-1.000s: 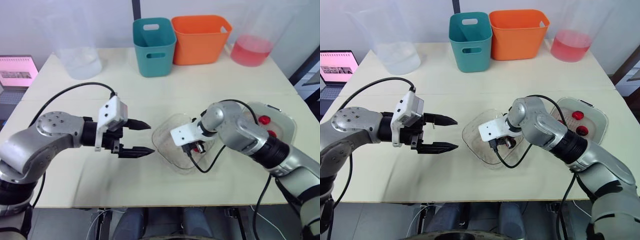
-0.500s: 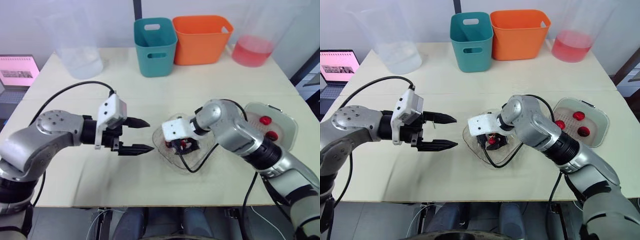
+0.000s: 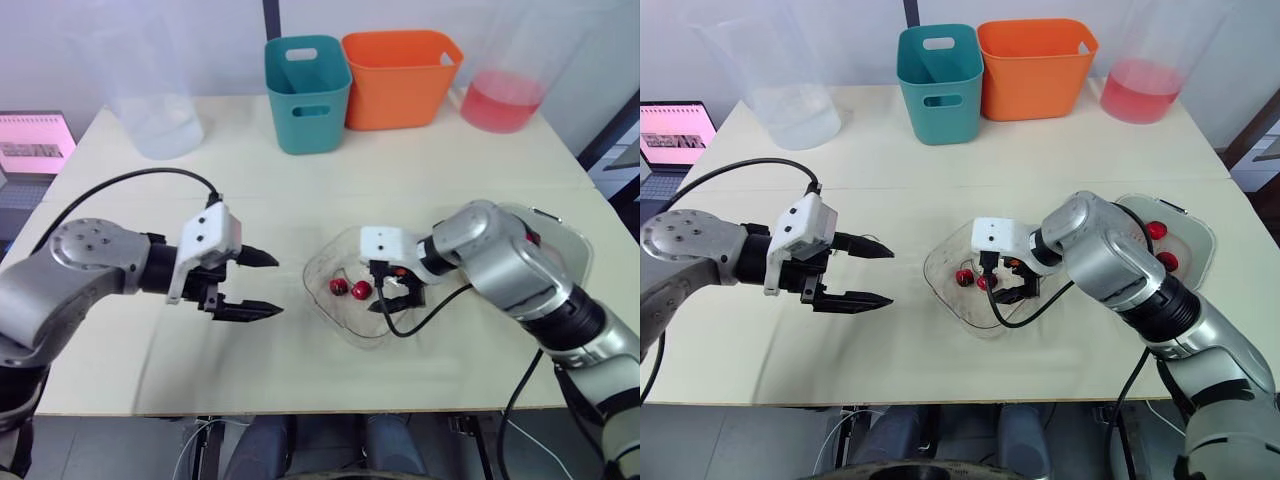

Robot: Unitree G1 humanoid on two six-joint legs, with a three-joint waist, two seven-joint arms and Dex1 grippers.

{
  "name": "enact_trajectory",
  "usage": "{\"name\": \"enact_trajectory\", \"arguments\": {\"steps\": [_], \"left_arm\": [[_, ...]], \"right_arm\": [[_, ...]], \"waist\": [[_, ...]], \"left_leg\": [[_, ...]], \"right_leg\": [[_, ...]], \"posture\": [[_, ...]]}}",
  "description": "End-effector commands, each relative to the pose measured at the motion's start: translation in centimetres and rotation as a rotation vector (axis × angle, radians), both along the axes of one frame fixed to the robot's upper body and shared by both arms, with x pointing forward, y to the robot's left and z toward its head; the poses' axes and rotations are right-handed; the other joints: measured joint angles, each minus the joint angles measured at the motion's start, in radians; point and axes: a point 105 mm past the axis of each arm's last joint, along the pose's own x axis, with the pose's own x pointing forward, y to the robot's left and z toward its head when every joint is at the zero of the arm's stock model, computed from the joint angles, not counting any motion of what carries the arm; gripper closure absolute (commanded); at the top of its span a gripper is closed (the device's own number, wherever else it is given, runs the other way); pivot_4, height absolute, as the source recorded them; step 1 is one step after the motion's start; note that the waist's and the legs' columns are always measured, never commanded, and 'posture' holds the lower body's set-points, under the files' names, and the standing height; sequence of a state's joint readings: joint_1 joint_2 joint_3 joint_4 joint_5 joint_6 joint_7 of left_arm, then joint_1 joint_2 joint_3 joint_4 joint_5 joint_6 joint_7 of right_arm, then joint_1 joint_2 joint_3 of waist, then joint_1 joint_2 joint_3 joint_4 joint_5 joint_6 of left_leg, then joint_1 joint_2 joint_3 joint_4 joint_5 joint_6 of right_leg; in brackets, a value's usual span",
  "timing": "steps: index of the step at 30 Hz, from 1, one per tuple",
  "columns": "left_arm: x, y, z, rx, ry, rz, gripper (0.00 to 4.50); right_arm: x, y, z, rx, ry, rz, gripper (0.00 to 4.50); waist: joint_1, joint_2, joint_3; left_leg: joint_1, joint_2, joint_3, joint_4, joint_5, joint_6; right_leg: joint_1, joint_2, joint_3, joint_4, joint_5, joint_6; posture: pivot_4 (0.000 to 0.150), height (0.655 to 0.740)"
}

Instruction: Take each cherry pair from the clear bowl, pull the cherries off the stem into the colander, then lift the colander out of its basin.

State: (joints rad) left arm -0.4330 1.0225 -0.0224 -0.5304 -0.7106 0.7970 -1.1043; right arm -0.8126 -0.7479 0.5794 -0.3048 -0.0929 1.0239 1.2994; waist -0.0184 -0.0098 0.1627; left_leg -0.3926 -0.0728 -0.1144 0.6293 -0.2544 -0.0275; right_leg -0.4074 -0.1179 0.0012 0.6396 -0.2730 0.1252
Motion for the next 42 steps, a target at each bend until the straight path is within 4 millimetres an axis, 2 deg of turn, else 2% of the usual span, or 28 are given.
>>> {"name": "enact_trajectory", "arguments": {"steps": [1,7,8,11,15,16,17,22,25,30,33,35,37,42], "left_arm": [[-0.2,0.0,0.6,0.003,-0.034,-0.013,0.74],[-0.1,-0.2,0.9,-0.015,-0.047,-0.003,0.74],[-0.1,-0.2,0.9,-0.017,-0.048,-0.002,0.74],[0.0,-0.2,0.7,-0.015,-0.050,0.005,0.74],[0.2,-0.1,0.6,-0.014,-0.050,0.010,0.74],[0.2,-0.1,0.7,-0.016,-0.050,0.010,0.74],[0.3,-0.1,0.7,-0.018,-0.050,0.011,0.74],[0.8,0.5,1.3,-0.044,-0.044,0.030,0.74],[1.6,0.8,2.6,-0.129,-0.032,0.052,0.74],[4.8,0.4,5.7,-0.295,-0.093,0.134,0.74],[6.6,-0.8,7.9,-0.411,-0.091,0.133,0.74],[7.6,-1.4,9.0,-0.465,-0.086,0.141,0.74],[9.5,-2.1,10.3,-0.536,-0.027,0.192,0.74],[11.2,-4.0,12.2,-0.590,0.066,0.183,0.74]], "right_arm": [[0.4,0.7,0.3,0.006,-0.022,0.006,0.04],[0.7,0.8,-0.7,-0.013,-0.006,0.003,0.04],[0.8,0.9,-0.7,-0.012,-0.010,0.001,0.27],[1.0,1.0,-0.7,-0.016,-0.022,0.007,1.34],[1.0,1.1,-0.5,-0.015,-0.032,0.012,3.50],[1.0,1.1,-0.4,-0.015,-0.038,0.014,3.86],[1.0,1.0,0.0,-0.010,-0.051,0.013,3.97],[1.4,-0.6,3.3,0.033,-0.164,-0.020,3.97],[0.8,-2.0,5.8,0.083,-0.255,0.002,3.97],[0.3,-3.1,9.7,0.196,-0.440,0.046,3.97],[1.5,-2.9,12.5,0.263,-0.622,0.026,3.97],[1.6,-2.3,13.3,0.285,-0.685,0.063,3.97],[1.7,-1.1,14.2,0.294,-0.789,0.123,3.97],[1.9,0.5,15.5,0.285,-0.953,0.211,3.97]], "waist": [[0.001,0.000,0.000],[0.002,0.000,0.000],[0.002,0.000,0.000],[0.002,0.000,0.000],[0.001,0.000,0.000],[0.001,0.000,0.000],[0.002,0.000,0.000],[0.003,0.000,0.000],[0.008,0.000,0.000],[0.007,-0.001,0.000],[0.004,-0.001,0.000],[0.002,-0.001,0.000],[0.002,-0.001,0.000],[0.000,-0.001,0.000]], "left_leg": [[0.000,0.000,0.000,0.000,0.000,0.000],[0.000,0.000,0.000,0.000,0.000,0.000],[0.000,0.000,0.000,0.000,0.000,0.000],[0.000,0.000,0.000,0.000,0.000,0.000],[0.000,0.000,0.000,0.000,0.000,0.000],[0.000,0.000,0.000,0.000,0.000,0.000],[0.000,0.000,0.000,0.000,0.000,0.000],[0.000,0.000,0.000,0.000,0.000,0.000],[0.000,0.000,0.000,0.001,0.000,0.000],[0.000,0.000,-0.001,0.001,-0.001,0.001],[0.000,-0.001,0.000,0.002,0.000,0.000],[0.000,-0.001,0.000,0.002,0.000,0.000],[0.000,-0.001,0.000,0.002,0.000,0.000],[0.000,-0.003,0.000,0.002,0.000,-0.001]], "right_leg": [[0.000,0.000,0.000,0.000,0.000,0.000],[0.000,0.000,0.000,0.000,0.000,0.000],[0.000,0.000,0.000,0.000,0.000,0.000],[0.000,0.000,0.000,0.000,0.000,0.000],[0.000,0.000,0.000,0.000,0.000,0.000],[0.000,0.000,0.000,0.000,0.000,0.000],[0.000,0.000,0.000,0.000,0.000,0.000],[0.000,0.000,0.000,0.000,0.000,0.000],[0.001,0.000,0.000,0.000,0.000,0.000],[0.002,0.000,-0.002,0.000,0.000,0.000],[0.002,0.000,-0.002,0.000,0.000,0.000],[0.001,0.000,-0.001,0.001,0.000,0.000],[0.000,0.000,-0.001,0.002,0.000,0.000],[-0.001,0.000,-0.001,0.005,0.000,0.000]], "posture": [[0.150,0.7400],[0.150,0.7400],[0.150,0.7400],[0.150,0.7400],[0.150,0.7400],[0.150,0.7400],[0.150,0.7400],[0.150,0.7400],[0.150,0.7400],[0.150,0.7400],[0.150,0.7400],[0.150,0.7400],[0.150,0.7400],[0.150,0.7400]]}}
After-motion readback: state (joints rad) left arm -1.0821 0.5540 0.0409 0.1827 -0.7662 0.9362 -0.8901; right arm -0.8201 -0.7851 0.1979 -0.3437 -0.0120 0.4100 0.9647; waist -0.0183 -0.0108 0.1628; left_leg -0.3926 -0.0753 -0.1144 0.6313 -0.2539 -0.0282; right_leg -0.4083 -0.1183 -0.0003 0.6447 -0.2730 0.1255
